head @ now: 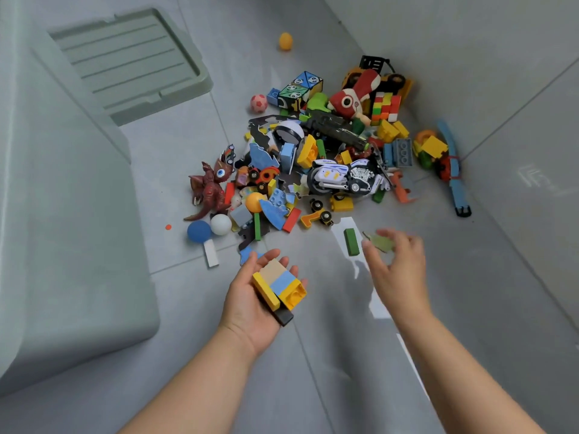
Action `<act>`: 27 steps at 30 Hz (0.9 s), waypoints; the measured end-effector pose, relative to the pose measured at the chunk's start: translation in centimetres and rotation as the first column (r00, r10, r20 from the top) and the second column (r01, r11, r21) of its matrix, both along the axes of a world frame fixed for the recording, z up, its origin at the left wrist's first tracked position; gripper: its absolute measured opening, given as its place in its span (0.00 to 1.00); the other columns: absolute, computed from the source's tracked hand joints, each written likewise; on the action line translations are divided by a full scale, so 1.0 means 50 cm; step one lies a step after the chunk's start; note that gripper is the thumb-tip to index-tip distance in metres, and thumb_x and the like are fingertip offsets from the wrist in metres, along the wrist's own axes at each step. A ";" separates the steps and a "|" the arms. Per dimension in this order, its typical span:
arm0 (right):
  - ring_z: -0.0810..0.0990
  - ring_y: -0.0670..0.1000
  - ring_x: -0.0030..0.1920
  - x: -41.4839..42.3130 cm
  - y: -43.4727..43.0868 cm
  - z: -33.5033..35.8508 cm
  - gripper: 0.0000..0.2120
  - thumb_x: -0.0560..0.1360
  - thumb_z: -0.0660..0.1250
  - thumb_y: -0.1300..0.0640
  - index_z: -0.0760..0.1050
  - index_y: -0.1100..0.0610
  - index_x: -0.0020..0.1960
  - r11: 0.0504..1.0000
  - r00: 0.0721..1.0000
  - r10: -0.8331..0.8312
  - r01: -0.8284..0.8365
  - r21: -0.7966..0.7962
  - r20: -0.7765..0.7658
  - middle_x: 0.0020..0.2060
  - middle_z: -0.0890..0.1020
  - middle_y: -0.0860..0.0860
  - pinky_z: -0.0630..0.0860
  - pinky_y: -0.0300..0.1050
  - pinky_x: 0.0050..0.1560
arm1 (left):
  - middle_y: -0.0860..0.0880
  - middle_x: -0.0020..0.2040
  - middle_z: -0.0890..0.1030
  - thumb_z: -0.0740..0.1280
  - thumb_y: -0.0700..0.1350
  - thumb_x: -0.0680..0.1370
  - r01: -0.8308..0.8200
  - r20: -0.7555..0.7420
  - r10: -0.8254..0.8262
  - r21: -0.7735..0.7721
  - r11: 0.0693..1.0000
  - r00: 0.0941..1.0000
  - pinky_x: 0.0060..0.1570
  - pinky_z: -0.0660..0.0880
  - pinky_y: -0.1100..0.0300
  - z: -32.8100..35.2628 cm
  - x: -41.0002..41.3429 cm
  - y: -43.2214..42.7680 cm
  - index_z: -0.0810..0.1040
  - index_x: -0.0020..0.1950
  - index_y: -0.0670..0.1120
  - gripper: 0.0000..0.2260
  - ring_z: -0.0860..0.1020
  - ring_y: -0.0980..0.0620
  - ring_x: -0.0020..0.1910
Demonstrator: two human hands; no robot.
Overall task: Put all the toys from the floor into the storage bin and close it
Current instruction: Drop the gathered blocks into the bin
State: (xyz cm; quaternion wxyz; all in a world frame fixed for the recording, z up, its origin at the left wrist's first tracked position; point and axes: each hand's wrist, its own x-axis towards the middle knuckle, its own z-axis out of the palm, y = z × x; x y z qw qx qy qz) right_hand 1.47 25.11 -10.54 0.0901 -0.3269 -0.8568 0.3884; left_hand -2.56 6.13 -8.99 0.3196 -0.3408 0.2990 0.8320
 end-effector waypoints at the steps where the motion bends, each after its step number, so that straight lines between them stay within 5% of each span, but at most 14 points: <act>1: 0.67 0.56 0.63 -0.012 0.041 -0.025 0.23 0.71 0.68 0.48 0.69 0.53 0.64 0.998 0.988 -0.039 0.030 0.059 0.151 0.63 0.68 0.55 0.65 0.48 0.63 | 0.44 0.49 0.79 0.60 0.52 0.79 -0.012 0.010 0.012 -0.007 1.000 1.000 0.46 0.76 0.48 -0.002 0.002 0.001 0.79 0.46 0.44 0.14 0.79 0.46 0.48; 3: 0.62 0.62 0.67 -0.030 0.101 -0.071 0.29 0.73 0.68 0.53 0.62 0.55 0.70 0.989 0.924 -0.003 -0.055 0.140 0.383 0.68 0.63 0.61 0.60 0.51 0.66 | 0.44 0.50 0.79 0.61 0.51 0.79 -0.019 0.020 0.020 -0.022 1.000 1.000 0.45 0.76 0.47 -0.005 0.008 0.002 0.79 0.46 0.44 0.13 0.79 0.46 0.48; 5: 0.65 0.64 0.64 -0.043 0.132 -0.099 0.24 0.74 0.65 0.57 0.65 0.59 0.69 0.955 0.895 0.092 -0.203 0.216 0.436 0.66 0.66 0.64 0.61 0.52 0.64 | 0.43 0.51 0.79 0.61 0.51 0.79 -0.013 0.022 0.014 -0.029 0.999 1.000 0.47 0.76 0.46 -0.007 0.013 0.001 0.79 0.47 0.44 0.13 0.79 0.45 0.49; 11: 0.73 0.63 0.55 -0.052 0.141 -0.096 0.20 0.70 0.71 0.59 0.69 0.64 0.58 0.997 0.931 -0.021 -0.009 0.079 0.365 0.55 0.73 0.61 0.70 0.52 0.55 | 0.43 0.56 0.78 0.60 0.51 0.79 0.001 0.000 -0.001 -0.045 0.999 1.000 0.50 0.76 0.46 -0.009 0.012 -0.013 0.80 0.52 0.44 0.14 0.79 0.44 0.52; 15: 0.75 0.55 0.45 -0.046 0.101 -0.066 0.23 0.69 0.72 0.58 0.68 0.62 0.60 0.985 0.981 -0.145 0.155 -0.070 0.129 0.45 0.75 0.53 0.69 0.44 0.44 | 0.42 0.58 0.78 0.59 0.51 0.80 -0.009 0.002 0.010 -0.046 0.999 1.000 0.51 0.75 0.45 -0.008 0.014 -0.010 0.79 0.52 0.44 0.13 0.79 0.43 0.52; 18: 0.73 0.49 0.44 -0.058 0.036 -0.068 0.20 0.68 0.72 0.58 0.70 0.58 0.57 0.998 0.999 -0.028 0.029 -0.050 0.036 0.47 0.74 0.50 0.67 0.40 0.44 | 0.42 0.59 0.78 0.58 0.52 0.80 -0.014 -0.003 0.013 -0.043 0.999 1.000 0.52 0.75 0.45 0.000 0.015 -0.009 0.79 0.53 0.44 0.15 0.79 0.42 0.53; 22: 0.74 0.58 0.49 -0.072 -0.013 -0.091 0.13 0.73 0.65 0.64 0.71 0.58 0.56 0.983 0.978 0.140 -0.157 0.098 0.154 0.48 0.77 0.56 0.70 0.47 0.45 | 0.42 0.58 0.78 0.58 0.53 0.80 -0.038 -0.013 0.038 -0.048 0.998 0.999 0.53 0.75 0.44 0.014 0.010 -0.013 0.79 0.52 0.44 0.15 0.79 0.42 0.53; 27: 0.73 0.60 0.51 -0.063 -0.007 -0.106 0.10 0.73 0.64 0.66 0.73 0.57 0.52 0.984 0.992 0.088 -0.101 0.147 0.096 0.47 0.79 0.56 0.70 0.49 0.45 | 0.42 0.57 0.79 0.59 0.53 0.79 -0.074 -0.022 0.073 -0.055 0.996 0.997 0.59 0.72 0.43 0.026 0.005 -0.024 0.80 0.52 0.45 0.15 0.79 0.43 0.53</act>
